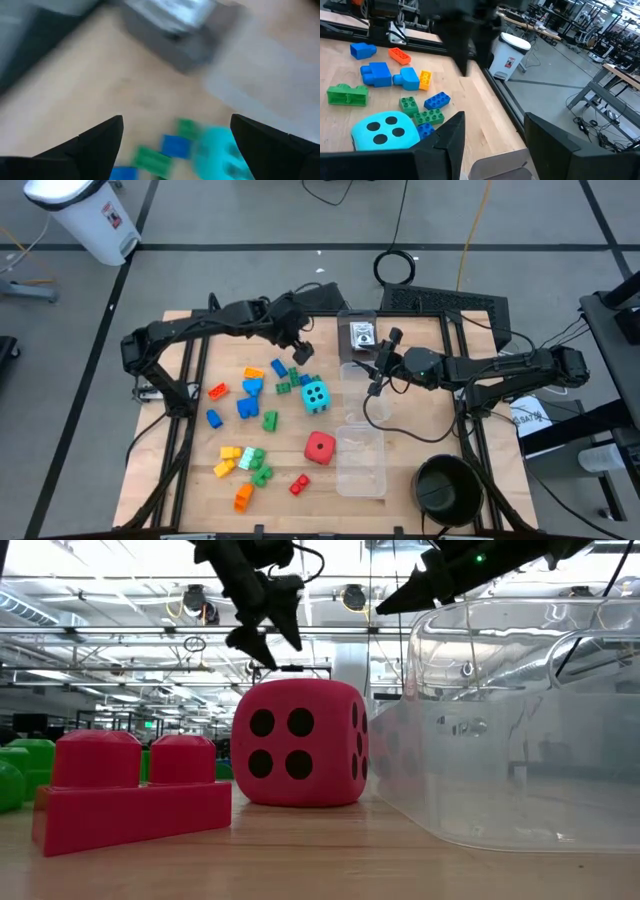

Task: Pick & Place Toys
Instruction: Put the blue dice into the middle transparent bin

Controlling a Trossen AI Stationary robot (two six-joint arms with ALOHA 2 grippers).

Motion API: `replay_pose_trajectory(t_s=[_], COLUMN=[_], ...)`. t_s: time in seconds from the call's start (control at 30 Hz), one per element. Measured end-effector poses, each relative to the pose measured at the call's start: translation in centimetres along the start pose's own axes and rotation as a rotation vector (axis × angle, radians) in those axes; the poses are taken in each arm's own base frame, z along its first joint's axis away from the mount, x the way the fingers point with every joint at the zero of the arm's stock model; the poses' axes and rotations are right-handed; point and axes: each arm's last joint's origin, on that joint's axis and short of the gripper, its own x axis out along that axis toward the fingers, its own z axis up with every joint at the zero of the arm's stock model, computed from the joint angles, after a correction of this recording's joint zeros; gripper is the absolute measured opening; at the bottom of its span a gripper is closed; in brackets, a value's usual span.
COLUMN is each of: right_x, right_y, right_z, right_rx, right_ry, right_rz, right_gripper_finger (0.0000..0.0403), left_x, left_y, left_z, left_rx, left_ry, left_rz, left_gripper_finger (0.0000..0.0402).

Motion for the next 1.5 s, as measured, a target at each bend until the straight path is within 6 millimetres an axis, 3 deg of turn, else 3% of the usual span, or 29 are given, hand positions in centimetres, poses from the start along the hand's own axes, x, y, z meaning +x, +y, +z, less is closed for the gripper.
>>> replay_pose_trajectory(t_s=[0.1, 0.2, 0.37, 0.6, 0.8, 1.1, 1.27, 1.5], right_x=[0.0, 0.0, 0.0, 0.0, 0.0, 0.0, 0.0, 0.0], right_y=[0.0, 0.0, 0.0, 0.0, 0.0, 0.0, 0.0, 0.0], right_z=[0.0, 0.0, 0.0, 0.0, 0.0, 0.0, 0.0, 0.0], right_rx=[0.002, 0.003, 0.004, 0.002, 0.002, 0.001, 0.001, 0.001], right_ry=[-0.004, -0.004, -0.003, -0.003, -0.003, -0.003, -0.002, -0.003], right_rz=[-0.001, -0.001, 0.0, 0.0, 0.0, 0.0, 0.0, 0.0], right_gripper_finger=[0.0171, 0.0171, 0.0171, 0.0171, 0.0171, 0.0171, 0.0171, 0.0171], left_x=[0.5, 2.0, 6.5, 11.4, 12.7, 12.8, 12.9, 13.0], left_y=[-0.3, -0.3, 0.5, 1.1, 1.1, -0.7, -2.0, -2.9], left_z=[-0.1, -0.5, -1.6, -3.2, -3.8, -4.2, -4.8, -5.2], left_rx=[0.05, 0.089, 0.117, 0.115, 0.121, 0.24, 0.295, 0.32], left_ry=[0.071, 0.141, 0.293, 0.449, 0.484, 0.47, 0.476, 0.483], left_rz=[-0.201, -0.254, -0.263, -0.463, -0.482, -0.418, -0.401, -0.327], left_gripper_finger=[0.037, 0.0372, 0.0367, 0.035, 0.0337, 0.0331, 0.0271, 0.0122])
